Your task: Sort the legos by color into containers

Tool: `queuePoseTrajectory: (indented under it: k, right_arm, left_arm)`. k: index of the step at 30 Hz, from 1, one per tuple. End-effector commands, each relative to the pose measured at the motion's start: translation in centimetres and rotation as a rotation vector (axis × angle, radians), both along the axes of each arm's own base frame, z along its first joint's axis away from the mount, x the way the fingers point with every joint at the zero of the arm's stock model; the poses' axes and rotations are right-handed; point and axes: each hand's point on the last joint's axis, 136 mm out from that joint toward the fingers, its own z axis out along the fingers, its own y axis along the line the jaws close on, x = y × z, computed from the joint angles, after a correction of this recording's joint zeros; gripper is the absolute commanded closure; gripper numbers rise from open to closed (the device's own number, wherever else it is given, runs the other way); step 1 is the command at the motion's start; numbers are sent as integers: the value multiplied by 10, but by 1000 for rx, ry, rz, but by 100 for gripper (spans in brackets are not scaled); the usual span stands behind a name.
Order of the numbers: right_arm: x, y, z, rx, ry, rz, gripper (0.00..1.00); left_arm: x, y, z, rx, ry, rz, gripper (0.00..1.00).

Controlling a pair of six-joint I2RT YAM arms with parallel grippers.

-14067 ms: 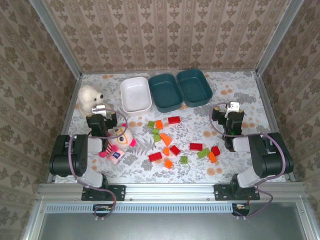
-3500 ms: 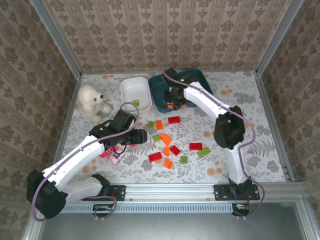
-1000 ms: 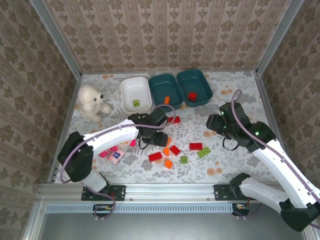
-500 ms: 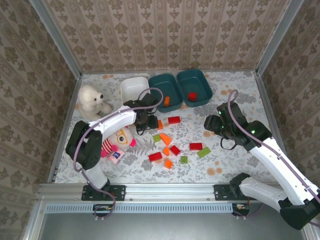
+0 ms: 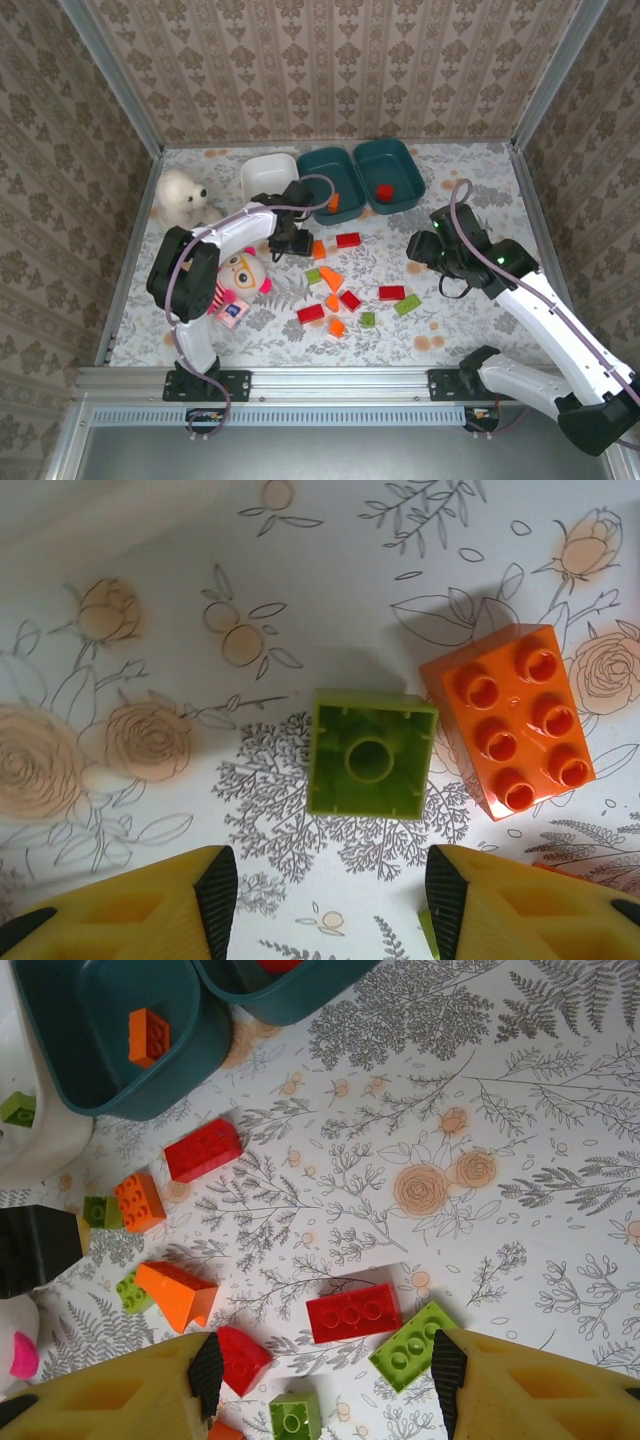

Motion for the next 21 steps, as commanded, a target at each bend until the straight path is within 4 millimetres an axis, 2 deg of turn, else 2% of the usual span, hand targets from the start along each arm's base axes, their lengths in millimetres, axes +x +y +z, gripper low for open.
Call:
queuePoseTrajectory:
  k: [1, 7, 13, 21]
  right_arm:
    - [7, 5, 7, 23, -18, 6, 40]
    - [13, 7, 7, 20, -9, 9, 40]
    - [16, 8, 5, 23, -4, 8, 40]
    - [19, 10, 2, 27, 7, 9, 40]
  left_arm:
    - [1, -10, -6, -14, -3, -99, 42]
    - [6, -9, -16, 15, 2, -123, 39]
    - [14, -10, -23, 27, 1, -134, 46]
    - [25, -16, -26, 29, -4, -152, 49]
